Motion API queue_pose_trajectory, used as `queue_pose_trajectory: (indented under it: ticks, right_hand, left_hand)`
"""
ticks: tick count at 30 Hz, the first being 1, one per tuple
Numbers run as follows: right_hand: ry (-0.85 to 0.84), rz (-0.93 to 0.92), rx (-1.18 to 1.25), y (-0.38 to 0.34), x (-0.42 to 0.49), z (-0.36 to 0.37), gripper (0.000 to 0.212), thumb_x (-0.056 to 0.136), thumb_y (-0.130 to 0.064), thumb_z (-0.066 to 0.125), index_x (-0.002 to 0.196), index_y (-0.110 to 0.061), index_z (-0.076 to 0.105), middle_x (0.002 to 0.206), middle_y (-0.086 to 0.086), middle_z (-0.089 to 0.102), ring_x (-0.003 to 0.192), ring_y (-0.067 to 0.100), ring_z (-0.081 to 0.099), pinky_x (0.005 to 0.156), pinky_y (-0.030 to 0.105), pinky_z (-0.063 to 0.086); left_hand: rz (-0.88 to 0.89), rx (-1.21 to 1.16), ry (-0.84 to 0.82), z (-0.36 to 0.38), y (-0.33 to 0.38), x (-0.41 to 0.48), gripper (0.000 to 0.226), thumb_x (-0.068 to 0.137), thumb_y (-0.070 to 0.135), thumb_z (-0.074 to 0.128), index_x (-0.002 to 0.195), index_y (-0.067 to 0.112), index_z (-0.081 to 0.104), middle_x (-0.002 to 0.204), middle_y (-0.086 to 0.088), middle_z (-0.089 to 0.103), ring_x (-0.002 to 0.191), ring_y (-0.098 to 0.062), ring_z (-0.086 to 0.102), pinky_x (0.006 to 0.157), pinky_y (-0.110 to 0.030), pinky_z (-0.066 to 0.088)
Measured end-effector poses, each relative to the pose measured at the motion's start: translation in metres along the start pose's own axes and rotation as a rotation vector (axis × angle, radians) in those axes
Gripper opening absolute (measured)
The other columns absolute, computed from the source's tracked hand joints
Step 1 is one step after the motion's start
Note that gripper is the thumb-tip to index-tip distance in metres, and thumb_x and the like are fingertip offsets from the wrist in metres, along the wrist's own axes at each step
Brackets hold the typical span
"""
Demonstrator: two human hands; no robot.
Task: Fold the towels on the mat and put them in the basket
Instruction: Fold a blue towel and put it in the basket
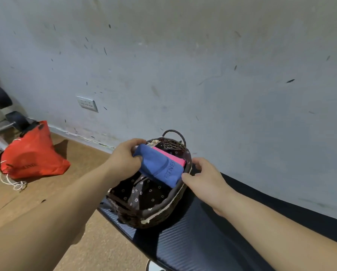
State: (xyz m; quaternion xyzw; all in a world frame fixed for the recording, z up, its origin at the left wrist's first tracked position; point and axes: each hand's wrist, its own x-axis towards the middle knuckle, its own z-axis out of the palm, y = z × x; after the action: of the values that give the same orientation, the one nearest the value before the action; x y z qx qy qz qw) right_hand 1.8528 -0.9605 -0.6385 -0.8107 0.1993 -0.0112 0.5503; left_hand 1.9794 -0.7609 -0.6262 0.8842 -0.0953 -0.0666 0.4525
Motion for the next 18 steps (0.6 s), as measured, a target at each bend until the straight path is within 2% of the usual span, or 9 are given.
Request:
queue_pose_trajectory:
  ticks: [2,4,6,8,10,12,14,16,18]
  right_hand:
    - [0.01,0.023,-0.009,0.004,0.006,-0.003,0.049,0.082,-0.03,0.064,0.13,-0.031,0.055,0.125,0.001,0.061,0.107,0.012,0.065,0.098,0.032,0.052]
    - [-0.008,0.038,0.0,0.006,0.009,-0.004,0.042,0.088,-0.026,0.064,0.127,-0.035,0.052,0.126,0.003,0.059,0.106,0.012,0.064,0.091,0.028,0.05]
    - [-0.016,0.04,0.002,0.01,0.013,-0.005,0.037,0.089,-0.025,0.065,0.119,-0.039,0.049,0.124,0.004,0.061,0.105,0.011,0.064,0.086,0.026,0.049]
    - [-0.024,0.049,-0.016,0.013,0.017,-0.004,0.04,0.088,-0.028,0.066,0.125,-0.034,0.054,0.124,0.004,0.063,0.104,0.011,0.065,0.087,0.026,0.05]
    - [-0.038,0.06,-0.014,0.014,0.018,-0.003,0.043,0.088,-0.029,0.066,0.129,-0.034,0.056,0.123,0.002,0.063,0.103,0.01,0.066,0.084,0.026,0.051]
    - [-0.047,0.061,-0.003,0.013,0.019,-0.003,0.036,0.087,-0.029,0.066,0.122,-0.036,0.059,0.121,0.001,0.063,0.099,0.01,0.067,0.079,0.024,0.051]
    - [-0.041,0.063,0.004,0.013,0.02,-0.003,0.029,0.086,-0.028,0.065,0.114,-0.035,0.061,0.119,0.003,0.065,0.096,0.011,0.068,0.075,0.024,0.051]
    - [-0.03,0.073,0.006,0.012,0.021,-0.003,0.026,0.087,-0.027,0.065,0.112,-0.034,0.062,0.119,0.004,0.066,0.093,0.012,0.068,0.072,0.024,0.049]
    - [-0.022,0.075,-0.005,0.012,0.019,-0.002,0.029,0.089,-0.027,0.066,0.117,-0.035,0.061,0.122,0.002,0.064,0.095,0.013,0.066,0.077,0.026,0.052]
  left_hand:
    - [-0.091,-0.02,-0.073,0.009,-0.008,0.013,0.048,0.09,-0.008,0.051,0.124,0.024,0.064,0.103,-0.011,0.07,0.081,-0.023,0.066,0.081,-0.042,0.063]
    - [-0.121,0.12,-0.124,0.017,-0.018,0.022,0.048,0.085,-0.006,0.053,0.122,0.022,0.064,0.104,-0.012,0.071,0.085,-0.025,0.066,0.079,-0.037,0.059]
    - [-0.102,0.356,-0.181,0.026,-0.023,0.029,0.051,0.079,-0.002,0.055,0.124,0.022,0.064,0.114,-0.01,0.069,0.097,-0.027,0.066,0.082,-0.03,0.055]
    - [-0.077,0.54,-0.21,0.036,-0.027,0.033,0.052,0.08,0.002,0.057,0.127,0.021,0.063,0.122,-0.009,0.067,0.108,-0.029,0.065,0.087,-0.029,0.052]
    - [-0.057,0.69,-0.213,0.043,-0.028,0.035,0.047,0.08,0.004,0.057,0.125,0.02,0.064,0.122,-0.009,0.067,0.108,-0.03,0.065,0.085,-0.031,0.052]
    - [-0.01,0.866,-0.166,0.048,-0.022,0.033,0.041,0.081,0.004,0.059,0.12,0.018,0.062,0.123,-0.009,0.062,0.111,-0.032,0.063,0.084,-0.038,0.053]
    - [0.108,1.001,-0.094,0.052,-0.012,0.028,0.037,0.084,0.004,0.06,0.118,0.017,0.059,0.126,-0.008,0.051,0.119,-0.031,0.053,0.08,-0.041,0.051]
    - [0.217,0.96,-0.094,0.061,-0.007,0.02,0.037,0.09,0.013,0.059,0.126,0.022,0.057,0.132,-0.007,0.045,0.125,-0.031,0.047,0.085,-0.041,0.052]
    - [0.197,0.815,-0.243,0.075,-0.01,0.011,0.048,0.097,0.034,0.055,0.144,0.028,0.049,0.145,-0.011,0.042,0.134,-0.036,0.044,0.106,-0.047,0.045]
